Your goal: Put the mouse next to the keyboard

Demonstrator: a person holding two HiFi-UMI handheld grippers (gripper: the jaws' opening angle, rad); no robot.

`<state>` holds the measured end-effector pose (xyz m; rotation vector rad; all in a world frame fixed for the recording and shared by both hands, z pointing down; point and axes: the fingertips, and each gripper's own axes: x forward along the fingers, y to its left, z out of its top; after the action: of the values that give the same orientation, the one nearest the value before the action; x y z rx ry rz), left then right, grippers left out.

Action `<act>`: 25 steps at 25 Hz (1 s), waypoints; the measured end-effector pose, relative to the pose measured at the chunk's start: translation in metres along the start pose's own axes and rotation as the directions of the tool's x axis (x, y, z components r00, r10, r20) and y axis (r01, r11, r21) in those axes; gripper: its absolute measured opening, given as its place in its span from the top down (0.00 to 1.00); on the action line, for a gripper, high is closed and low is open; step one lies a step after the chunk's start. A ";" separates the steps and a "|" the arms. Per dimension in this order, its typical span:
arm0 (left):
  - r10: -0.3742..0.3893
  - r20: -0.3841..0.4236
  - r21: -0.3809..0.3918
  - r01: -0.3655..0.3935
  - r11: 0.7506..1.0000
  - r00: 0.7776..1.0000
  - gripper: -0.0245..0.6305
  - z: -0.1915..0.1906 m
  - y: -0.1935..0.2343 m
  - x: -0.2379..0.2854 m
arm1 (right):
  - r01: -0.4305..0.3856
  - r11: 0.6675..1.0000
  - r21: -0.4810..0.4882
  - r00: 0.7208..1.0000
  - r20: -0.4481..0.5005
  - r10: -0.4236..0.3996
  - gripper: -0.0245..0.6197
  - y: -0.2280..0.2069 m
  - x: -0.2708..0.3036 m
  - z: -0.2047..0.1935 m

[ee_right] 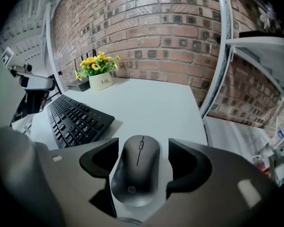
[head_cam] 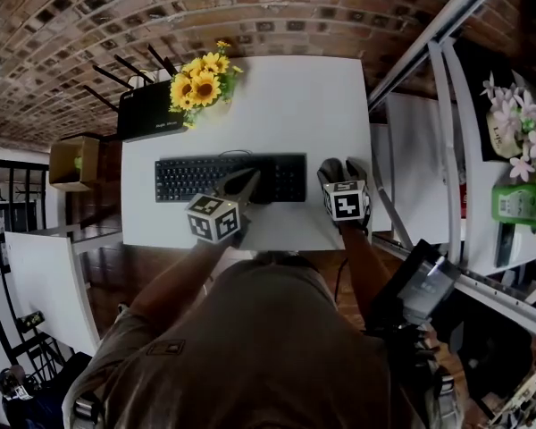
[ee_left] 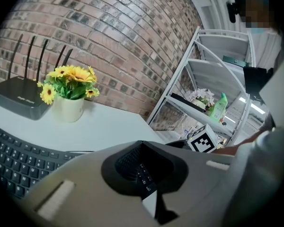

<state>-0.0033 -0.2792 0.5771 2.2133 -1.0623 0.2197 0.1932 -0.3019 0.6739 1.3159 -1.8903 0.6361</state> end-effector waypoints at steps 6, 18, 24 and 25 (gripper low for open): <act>-0.010 0.024 0.019 0.010 1.000 1.000 0.97 0.004 -0.002 -0.011 | 0.037 0.999 -0.020 0.990 0.136 -0.034 0.60 0.003 -0.032 0.025; -0.045 0.108 0.053 0.039 0.998 0.993 0.97 -0.001 0.006 -0.057 | -0.021 1.000 0.007 0.969 0.247 0.019 0.94 0.070 -0.099 0.033; -0.067 0.153 0.113 0.049 0.992 0.986 0.97 -0.003 -0.007 -0.081 | -0.108 0.994 0.009 0.944 0.315 0.100 0.94 0.107 -0.132 0.033; -0.068 0.159 0.119 0.049 0.992 0.985 0.97 -0.004 -0.012 -0.086 | -0.121 0.993 0.009 0.941 0.321 0.112 0.94 0.112 -0.136 0.030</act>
<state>-0.0503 -0.2165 0.5386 2.3965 -1.0934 0.0760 0.1081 -0.2066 0.5487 1.4001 -2.2419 0.5339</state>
